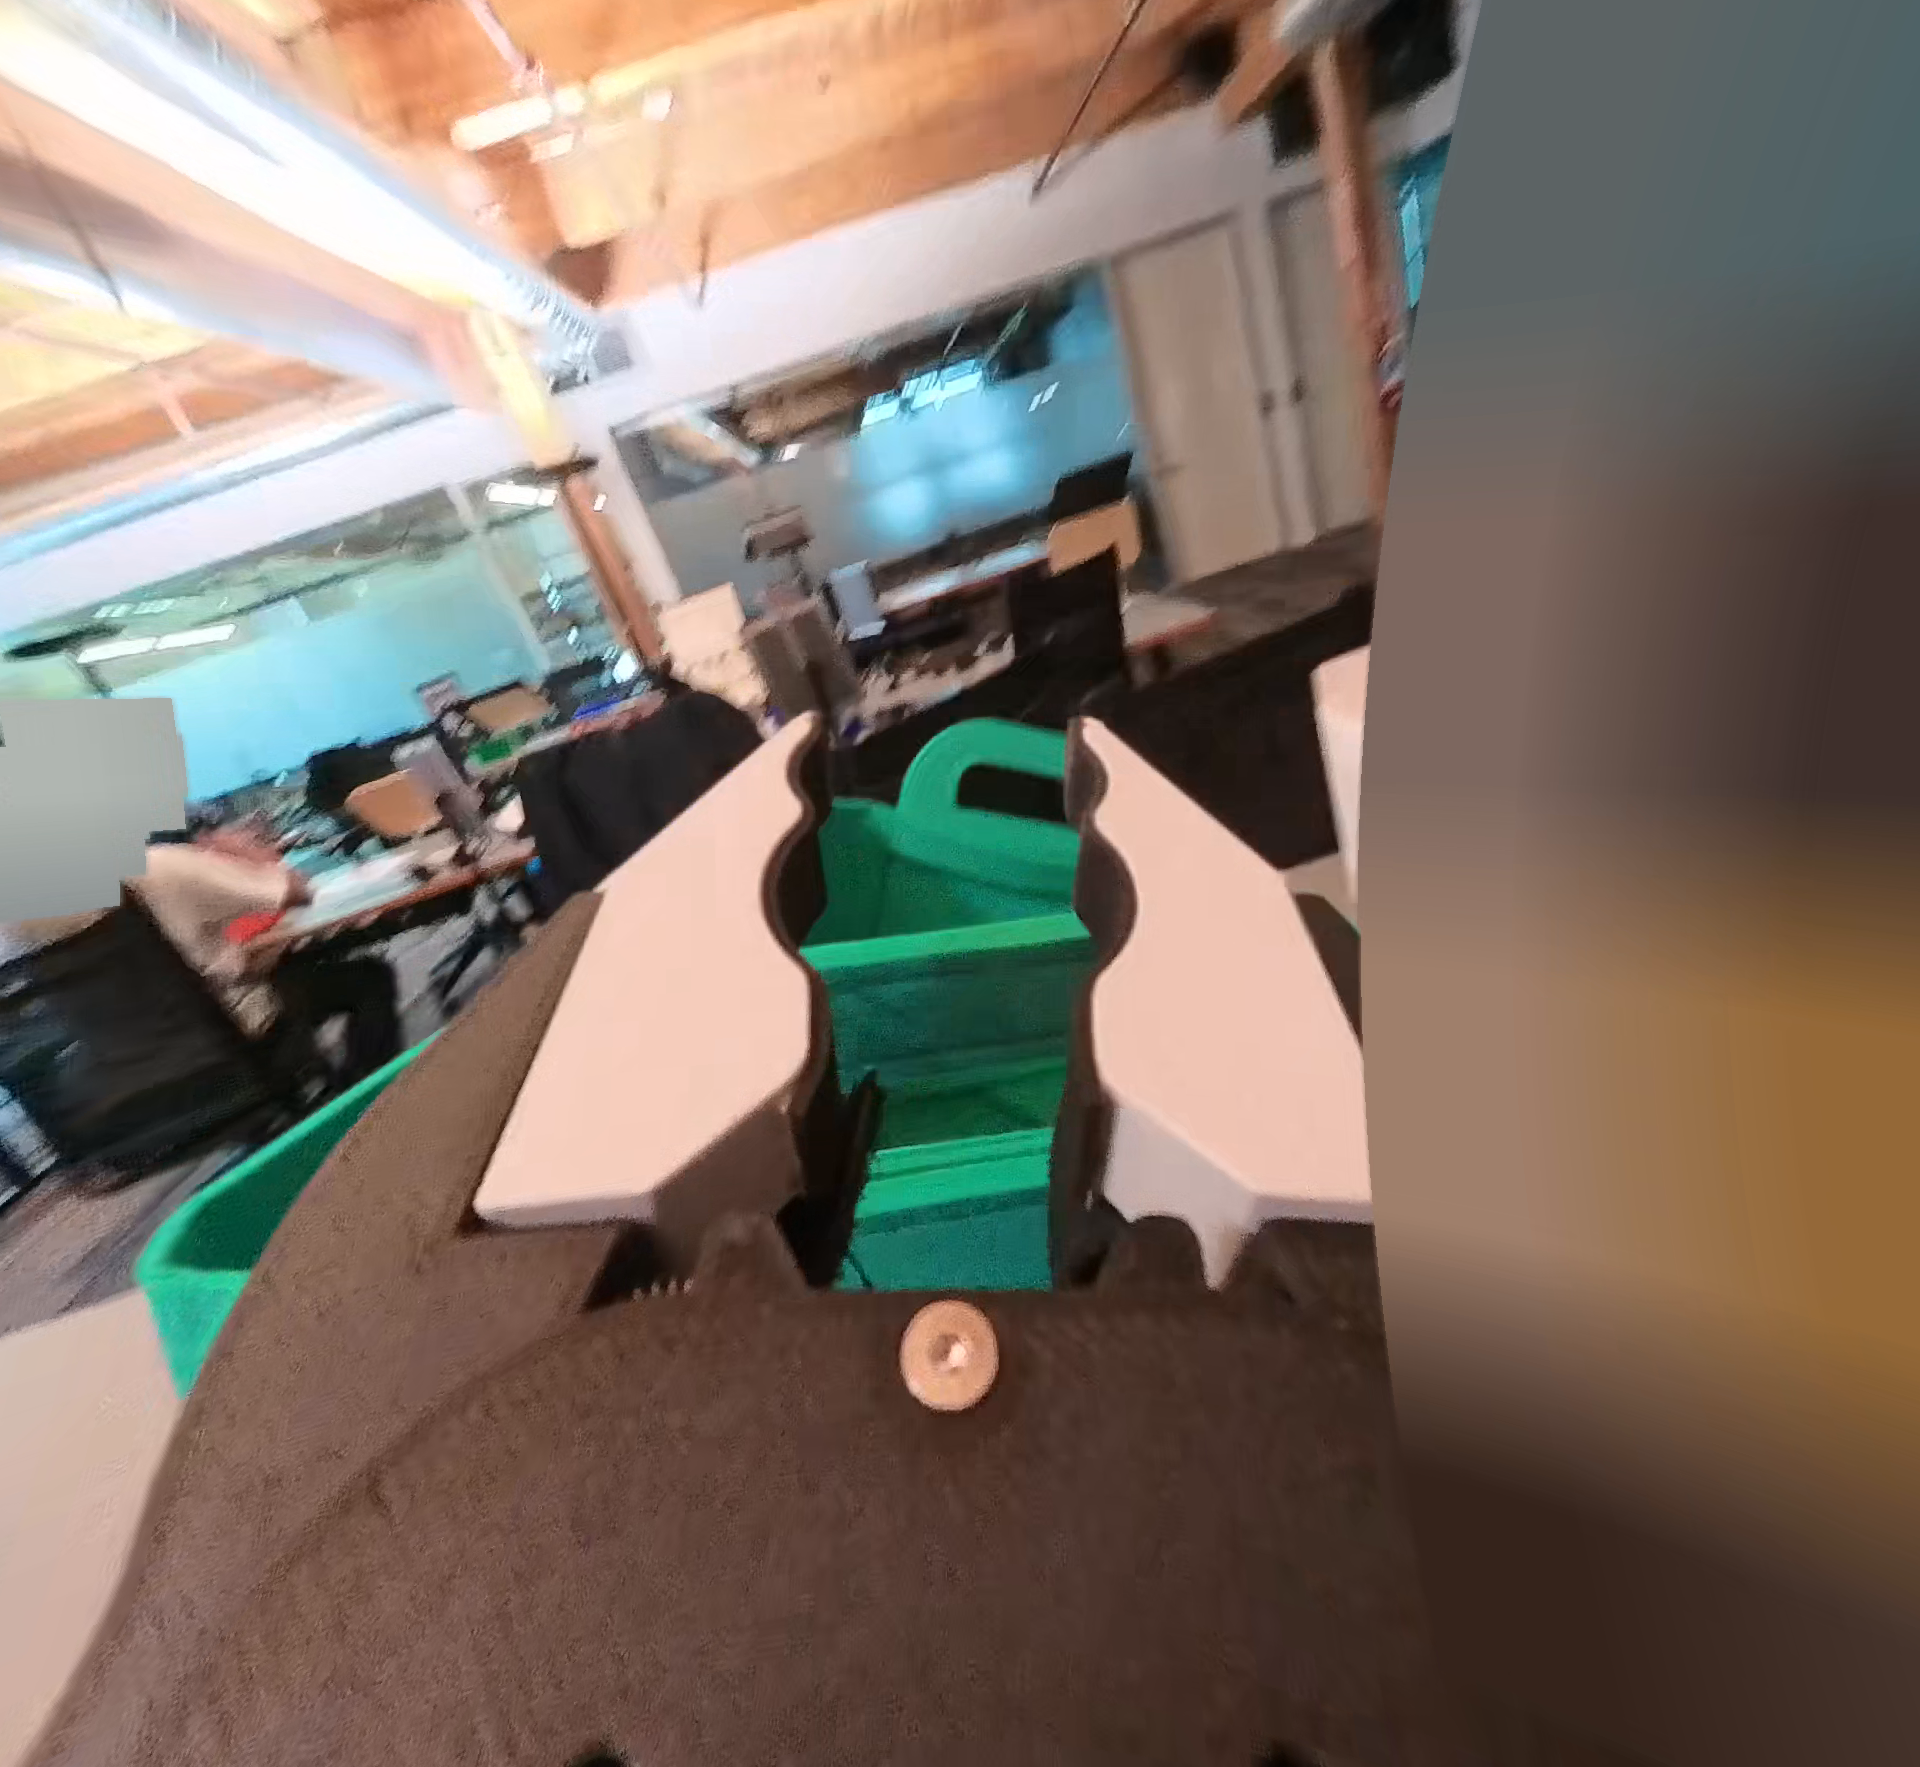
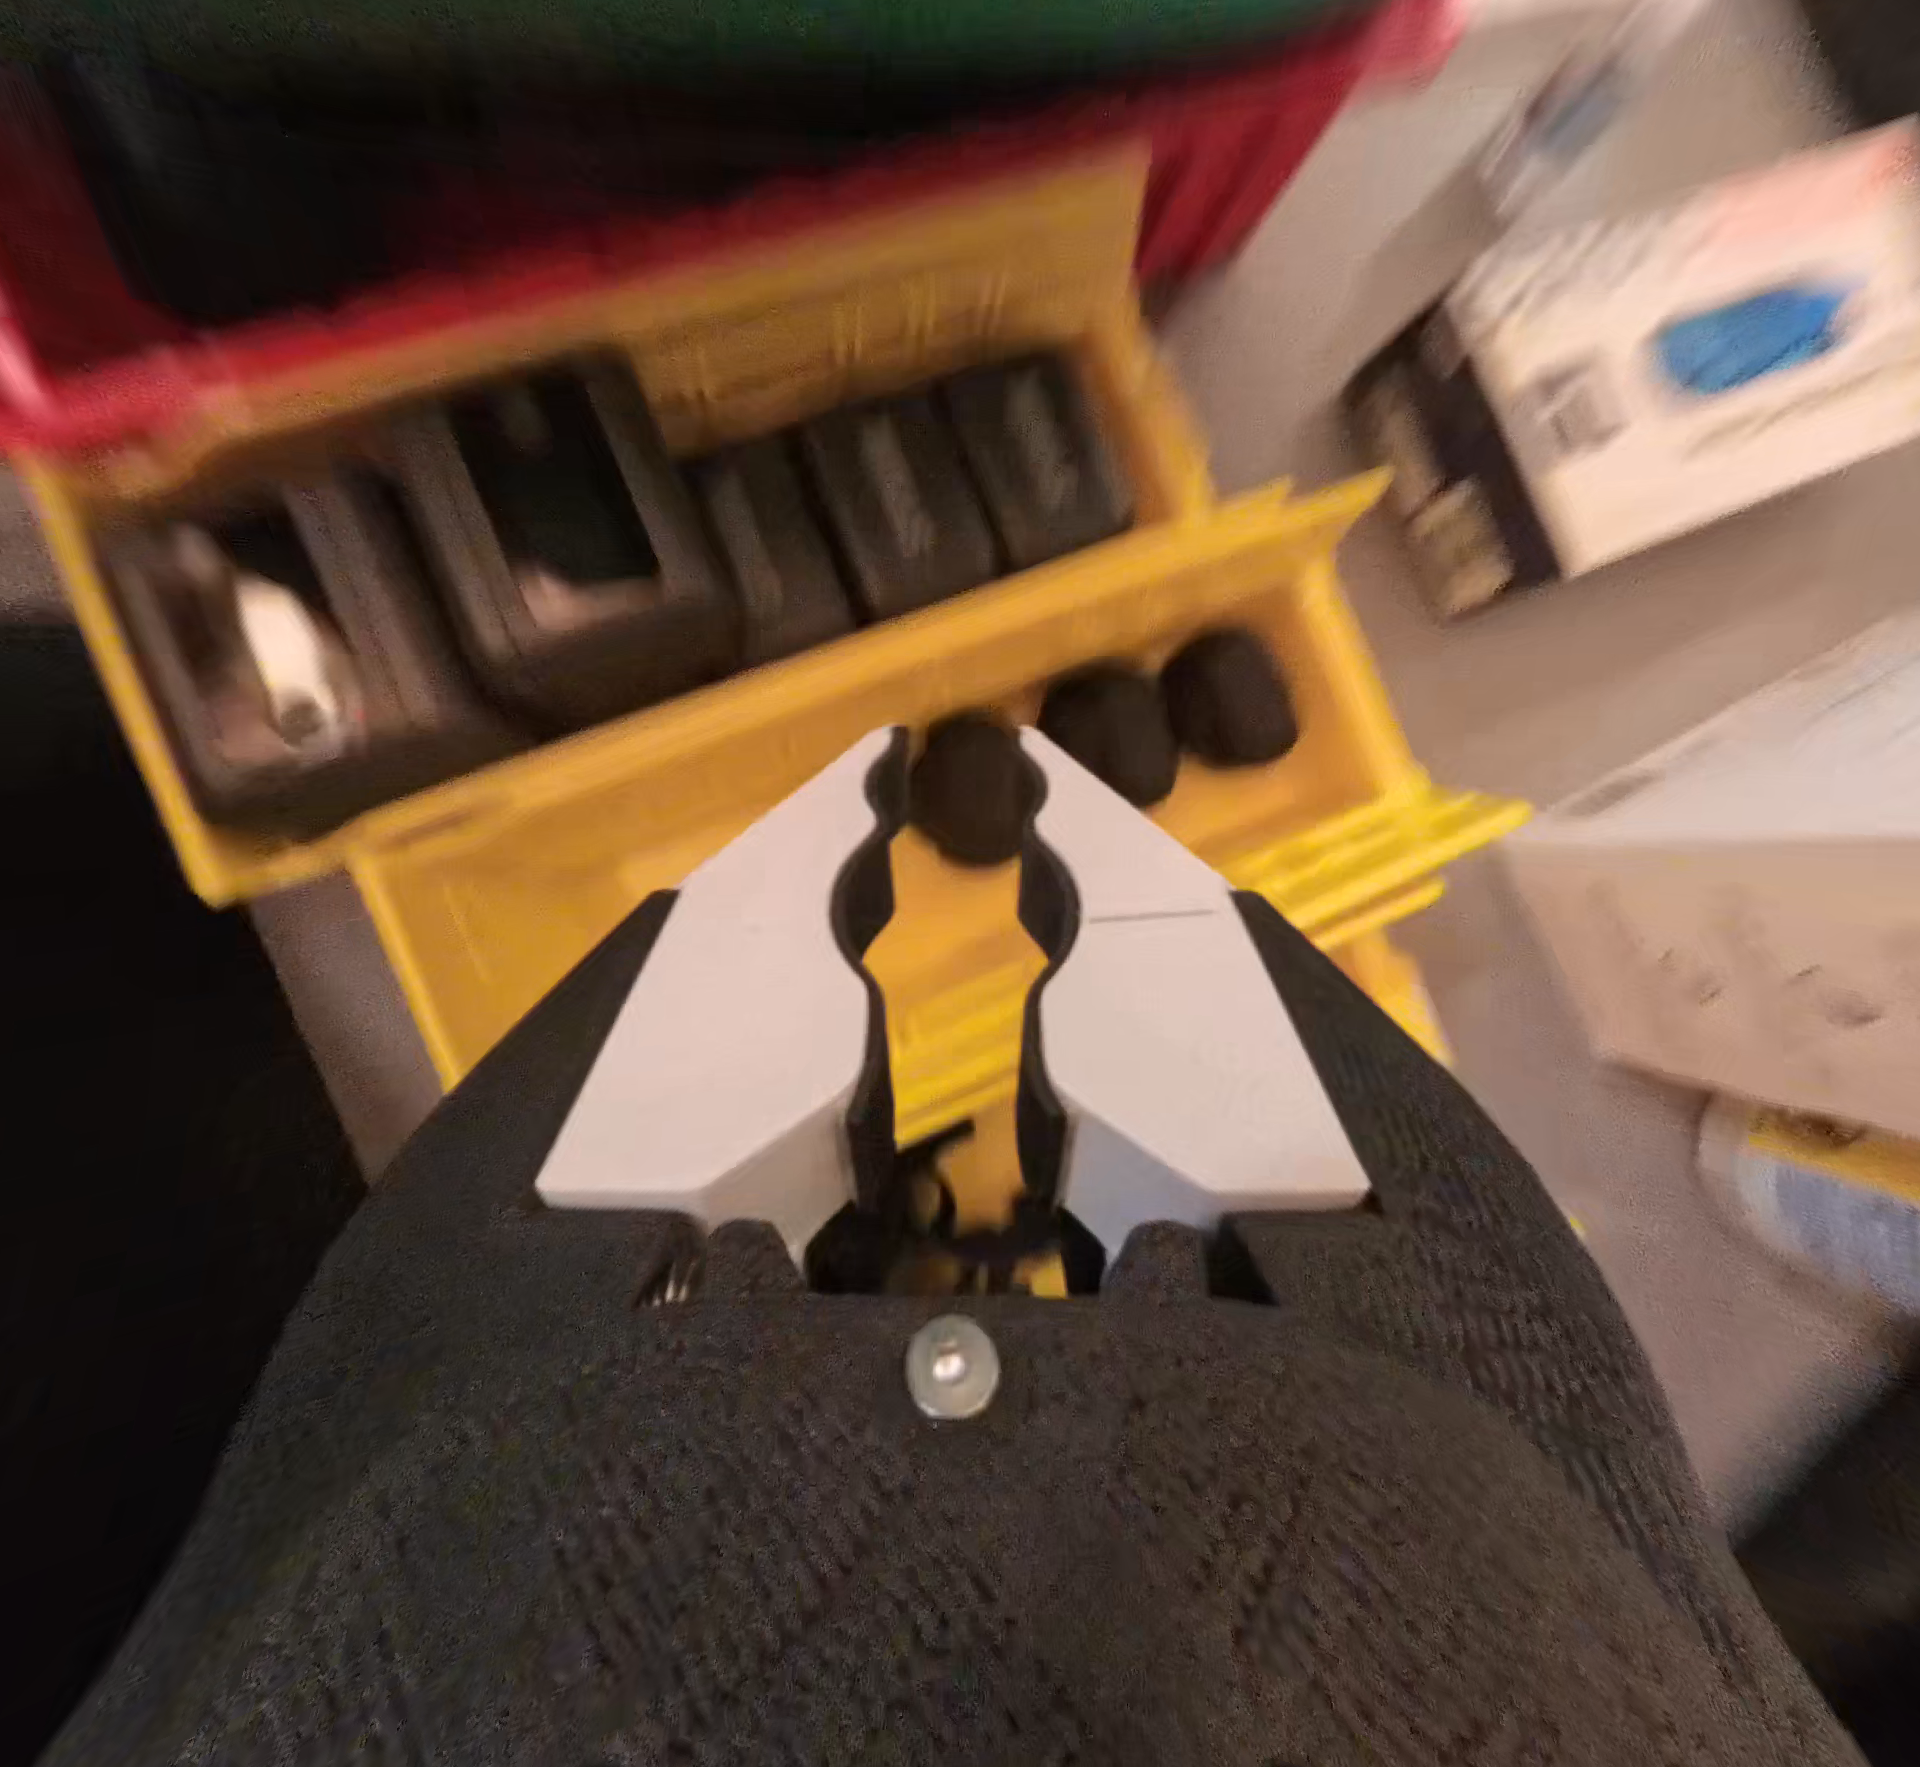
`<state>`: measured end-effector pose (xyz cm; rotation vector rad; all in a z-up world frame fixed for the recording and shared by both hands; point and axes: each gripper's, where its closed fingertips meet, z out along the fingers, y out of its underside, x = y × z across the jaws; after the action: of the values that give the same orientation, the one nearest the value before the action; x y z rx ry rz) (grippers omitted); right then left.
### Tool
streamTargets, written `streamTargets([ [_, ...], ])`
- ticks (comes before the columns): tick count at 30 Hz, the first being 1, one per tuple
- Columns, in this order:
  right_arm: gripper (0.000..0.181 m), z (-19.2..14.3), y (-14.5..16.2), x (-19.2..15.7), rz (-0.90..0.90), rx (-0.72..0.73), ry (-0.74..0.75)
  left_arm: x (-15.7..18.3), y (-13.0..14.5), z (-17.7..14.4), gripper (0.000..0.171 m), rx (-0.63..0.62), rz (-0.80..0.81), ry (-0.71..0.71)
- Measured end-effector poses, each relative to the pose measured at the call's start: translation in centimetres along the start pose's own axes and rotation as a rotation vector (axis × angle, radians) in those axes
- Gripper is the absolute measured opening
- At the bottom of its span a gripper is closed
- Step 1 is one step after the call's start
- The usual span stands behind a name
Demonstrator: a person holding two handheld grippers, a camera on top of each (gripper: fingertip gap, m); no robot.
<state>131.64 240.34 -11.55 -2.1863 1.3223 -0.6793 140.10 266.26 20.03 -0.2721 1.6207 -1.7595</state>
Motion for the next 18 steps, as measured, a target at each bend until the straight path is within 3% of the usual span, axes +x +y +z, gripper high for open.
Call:
streamTargets([
  [4,0.000,4.4,6.4,-0.8,0.025,-0.376,-0.100,-2.4,2.9,2.8,0.041,-0.142,-0.008,0.002],
  [6,0.000,5.6,8.0,-2.5,0.076,-0.504,-0.199,-2.8,2.8,3.1,0.032,-0.120,-0.006,0.013],
  [9,0.000,6.8,10.1,-3.1,0.111,-0.677,-0.209,-4.4,0.4,2.7,0.023,-0.018,0.053,-0.041],
  [13,0.000,8.0,11.7,-1.8,0.152,-0.806,-0.091,-7.1,-1.8,3.3,0.022,-0.006,0.036,-0.012],
  [18,0.000,8.3,12.3,-0.1,0.164,-0.844,0.060,-9.2,-1.2,5.4,0.022,-0.141,0.037,0.097],
])
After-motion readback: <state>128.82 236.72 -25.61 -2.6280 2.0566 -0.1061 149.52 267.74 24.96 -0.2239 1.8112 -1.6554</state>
